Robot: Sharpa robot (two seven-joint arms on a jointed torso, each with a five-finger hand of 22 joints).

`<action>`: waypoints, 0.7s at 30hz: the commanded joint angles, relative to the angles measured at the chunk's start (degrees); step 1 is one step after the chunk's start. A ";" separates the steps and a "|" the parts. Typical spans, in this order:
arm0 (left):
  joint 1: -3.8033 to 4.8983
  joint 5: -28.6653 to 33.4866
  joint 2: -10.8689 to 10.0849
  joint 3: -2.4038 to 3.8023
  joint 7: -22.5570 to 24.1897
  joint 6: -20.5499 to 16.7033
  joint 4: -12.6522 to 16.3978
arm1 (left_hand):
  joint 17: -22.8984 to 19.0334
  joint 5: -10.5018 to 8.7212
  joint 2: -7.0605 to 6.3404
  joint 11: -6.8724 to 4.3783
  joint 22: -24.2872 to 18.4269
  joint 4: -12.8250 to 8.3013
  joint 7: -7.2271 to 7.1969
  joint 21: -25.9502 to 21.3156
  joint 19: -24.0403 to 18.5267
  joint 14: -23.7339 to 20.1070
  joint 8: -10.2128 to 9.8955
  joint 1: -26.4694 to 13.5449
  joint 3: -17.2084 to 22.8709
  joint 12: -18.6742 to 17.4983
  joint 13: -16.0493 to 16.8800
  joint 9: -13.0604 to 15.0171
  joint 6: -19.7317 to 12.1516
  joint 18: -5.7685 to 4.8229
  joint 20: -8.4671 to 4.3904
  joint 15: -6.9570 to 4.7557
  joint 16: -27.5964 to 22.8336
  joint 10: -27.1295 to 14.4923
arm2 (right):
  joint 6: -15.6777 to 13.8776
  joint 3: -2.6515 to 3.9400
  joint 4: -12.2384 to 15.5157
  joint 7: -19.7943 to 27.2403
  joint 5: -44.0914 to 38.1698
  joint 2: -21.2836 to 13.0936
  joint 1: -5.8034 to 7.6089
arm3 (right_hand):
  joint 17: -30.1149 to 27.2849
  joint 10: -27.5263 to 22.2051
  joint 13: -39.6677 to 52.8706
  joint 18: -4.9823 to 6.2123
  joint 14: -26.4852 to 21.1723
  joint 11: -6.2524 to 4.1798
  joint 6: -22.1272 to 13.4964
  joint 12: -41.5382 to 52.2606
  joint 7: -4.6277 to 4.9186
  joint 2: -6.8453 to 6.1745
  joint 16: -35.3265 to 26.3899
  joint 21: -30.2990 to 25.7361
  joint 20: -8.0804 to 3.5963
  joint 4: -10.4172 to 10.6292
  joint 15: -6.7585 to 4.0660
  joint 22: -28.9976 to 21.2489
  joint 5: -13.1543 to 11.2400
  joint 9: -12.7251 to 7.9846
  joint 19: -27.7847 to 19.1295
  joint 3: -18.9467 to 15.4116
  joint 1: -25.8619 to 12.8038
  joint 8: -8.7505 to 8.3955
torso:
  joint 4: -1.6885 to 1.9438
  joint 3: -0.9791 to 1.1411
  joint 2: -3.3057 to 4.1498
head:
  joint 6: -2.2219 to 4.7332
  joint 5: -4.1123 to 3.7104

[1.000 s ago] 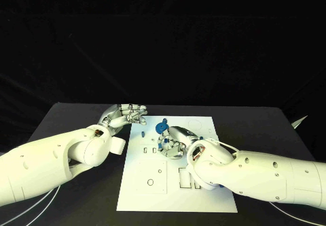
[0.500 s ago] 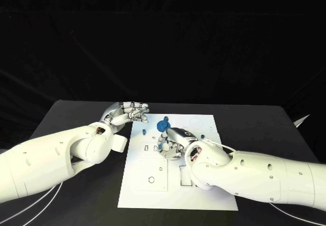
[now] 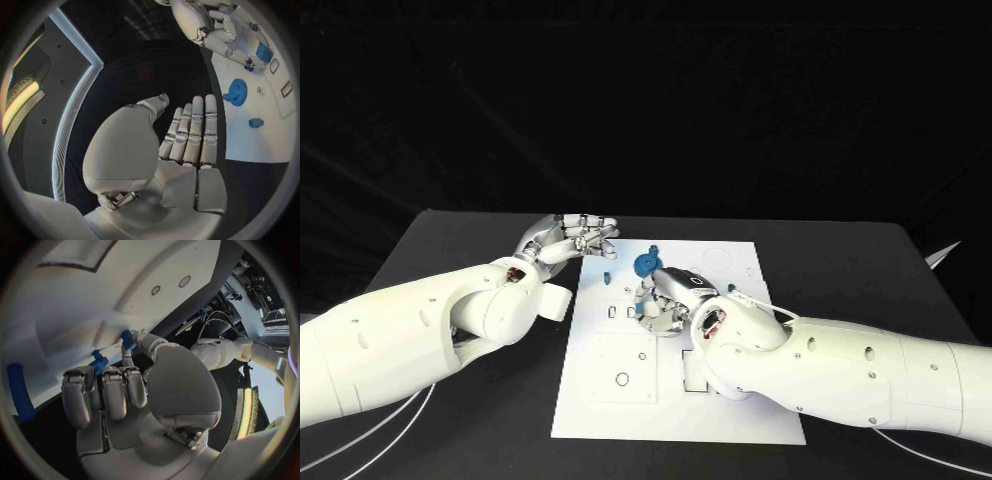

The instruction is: Assemble the parts on the task board

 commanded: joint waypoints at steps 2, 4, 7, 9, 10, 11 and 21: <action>0.06 0.18 0.06 0.03 0.17 1.17 0.18 | -0.05 -0.16 -0.06 -0.14 0.05 -0.23 1.66 0.35 -0.50 -0.33 0.11 -0.67 -0.05 0.30 0.09 0.05 -0.21 0.47 -0.03 0.08 0.28 -0.23 | 1.91 -0.15 -0.25 -0.64 -0.91 0.07 -0.27 | 15.09 1.21 10.26 -0.40 5.97 -0.42 0.16 -0.33 -0.21 -0.05 0.23 0.26 -0.59 0.10 -0.53 15.10 -0.45 2.44 5.99 -0.44 -0.65 0.79 | -0.09 0.01 -0.02 | -0.15 0.17; 0.06 0.18 0.04 0.03 0.16 1.17 0.18 | -0.05 -0.16 -0.06 -0.14 0.05 -0.23 1.66 0.35 -0.50 -0.33 0.11 -0.67 -0.05 0.30 0.09 0.05 -0.21 0.47 -0.03 0.08 0.28 -0.23 | 2.05 -0.15 -0.28 -0.62 -0.91 0.10 -0.30 | 15.09 1.21 10.26 -0.40 5.97 -0.42 0.16 -0.33 -0.21 -0.05 0.23 0.26 -0.59 0.10 -0.53 15.10 -0.45 2.44 5.99 -0.44 -0.65 0.79 | -0.09 0.03 -0.02 | -0.18 0.14; 0.06 0.18 0.00 0.03 0.14 1.16 0.18 | -0.05 -0.16 -0.06 -0.14 0.05 -0.23 1.66 0.35 -0.50 -0.33 0.11 -0.67 -0.05 0.30 0.09 0.05 -0.21 0.47 -0.03 0.08 0.28 -0.23 | 2.33 -0.15 -0.30 -0.66 -0.90 0.10 -0.35 | 15.09 1.11 10.16 -0.40 5.97 -0.40 -0.01 -0.44 -0.18 -0.22 0.23 0.26 -0.59 0.14 -0.52 15.10 -0.56 2.43 5.99 -0.50 -0.79 0.76 | -0.07 0.01 -0.03 | -0.23 0.18; 0.06 0.18 -0.01 0.03 0.13 1.18 0.18 | -0.05 -0.16 -0.06 -0.14 0.05 -0.23 1.66 0.35 -0.50 -0.33 0.11 -0.67 -0.05 0.30 0.09 0.05 -0.21 0.47 -0.03 0.08 0.28 -0.23 | 2.53 -0.15 -0.22 -0.83 -0.91 0.03 -0.37 | 15.09 1.07 10.12 -0.40 5.97 -0.38 -0.12 -0.48 -0.14 -0.30 0.23 0.26 -0.59 0.16 -0.51 15.10 -0.62 2.41 5.99 -0.53 -0.87 0.73 | -0.05 0.00 -0.05 | -0.32 0.21; 0.06 0.18 -0.02 0.03 0.12 1.18 0.18 | -0.05 -0.16 -0.06 -0.14 0.05 -0.23 1.66 0.35 -0.50 -0.33 0.11 -0.67 -0.05 0.30 0.09 0.05 -0.21 0.47 -0.03 0.08 0.28 -0.23 | 2.61 -0.15 -0.18 -0.91 -0.91 0.00 -0.37 | 15.09 1.07 10.12 -0.40 5.97 -0.38 -0.12 -0.48 -0.14 -0.30 0.23 0.26 -0.59 0.16 -0.51 15.10 -0.62 2.41 5.99 -0.53 -0.87 0.73 | -0.04 0.00 -0.06 | -0.34 0.21; 0.06 0.18 -0.03 0.03 0.11 1.18 0.18 | -0.05 -0.16 -0.06 -0.14 0.05 -0.23 1.66 0.35 -0.50 -0.33 0.11 -0.67 -0.05 0.30 0.09 0.05 -0.21 0.47 -0.03 0.08 0.28 -0.23 | 2.68 -0.15 -0.15 -0.97 -0.91 -0.02 -0.37 | 15.09 1.04 10.09 -0.40 5.97 -0.36 -0.20 -0.51 -0.12 -0.34 0.23 0.26 -0.59 0.18 -0.50 15.10 -0.65 2.40 5.99 -0.53 -0.92 0.70 | -0.01 0.00 -0.06 | -0.36 0.19; 0.06 0.17 -0.09 0.03 0.04 1.26 0.16 | -0.05 -0.16 -0.06 -0.14 0.05 -0.23 1.66 0.35 -0.50 -0.33 0.11 -0.67 -0.05 0.30 0.09 0.05 -0.21 0.47 -0.03 0.08 0.28 -0.23 | 2.72 -0.15 -0.10 -1.07 -1.02 0.00 -0.39 | 15.09 0.38 9.46 -0.40 5.97 -0.04 -1.38 -1.17 0.29 -0.88 0.23 0.26 -0.46 0.26 -0.27 15.10 -1.02 2.14 5.99 -0.51 -1.29 0.20 | -0.09 0.00 -0.04 | -0.44 0.19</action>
